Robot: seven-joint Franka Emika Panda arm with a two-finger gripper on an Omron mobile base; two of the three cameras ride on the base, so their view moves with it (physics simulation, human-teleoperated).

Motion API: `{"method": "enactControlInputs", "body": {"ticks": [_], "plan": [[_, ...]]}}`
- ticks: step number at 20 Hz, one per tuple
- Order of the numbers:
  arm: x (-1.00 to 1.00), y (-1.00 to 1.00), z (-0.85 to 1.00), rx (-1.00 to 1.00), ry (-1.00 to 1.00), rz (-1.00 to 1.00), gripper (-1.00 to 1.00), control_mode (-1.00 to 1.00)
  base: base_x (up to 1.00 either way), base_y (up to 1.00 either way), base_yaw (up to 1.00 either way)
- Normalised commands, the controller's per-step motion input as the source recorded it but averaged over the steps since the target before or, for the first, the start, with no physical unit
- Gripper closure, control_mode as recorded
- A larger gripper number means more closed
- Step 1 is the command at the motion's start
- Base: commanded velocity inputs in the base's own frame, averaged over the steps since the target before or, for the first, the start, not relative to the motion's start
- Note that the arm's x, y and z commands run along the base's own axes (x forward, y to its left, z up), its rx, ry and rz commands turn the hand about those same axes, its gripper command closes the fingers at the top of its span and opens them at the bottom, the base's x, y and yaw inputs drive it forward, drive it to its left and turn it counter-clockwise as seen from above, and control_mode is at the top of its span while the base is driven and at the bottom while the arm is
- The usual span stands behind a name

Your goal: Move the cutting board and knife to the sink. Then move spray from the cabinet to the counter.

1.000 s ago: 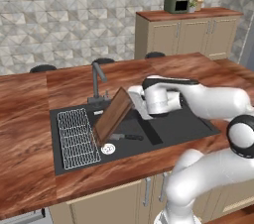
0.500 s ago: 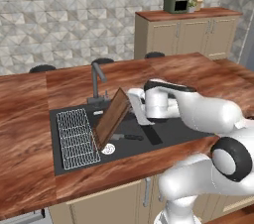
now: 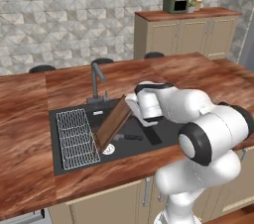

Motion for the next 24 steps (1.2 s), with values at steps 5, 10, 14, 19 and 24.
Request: {"method": "enactControlInputs", "body": {"ticks": [5, 10, 14, 19, 24], "plan": [[0.0, 0.17, -0.99, -0.37, 0.0, 0.02, 1.0, -1.0, 0.0, 0.0, 0.0], [-0.31, 0.44, -0.98, -0.45, 0.0, 0.0, -1.0, -1.0, 0.0, 0.0, 0.0], [-0.08, 0.42, -0.2, -0.26, 0.0, 0.01, -1.0, -1.0, 0.0, 0.0, 0.0], [-0.09, 0.06, 0.48, -0.04, 0.01, 0.02, -1.0, -1.0, 0.0, 0.0, 0.0], [-0.24, -0.09, 0.79, 0.0, 0.1, 0.01, -1.0, -1.0, 0.0, 0.0, 0.0]]}}
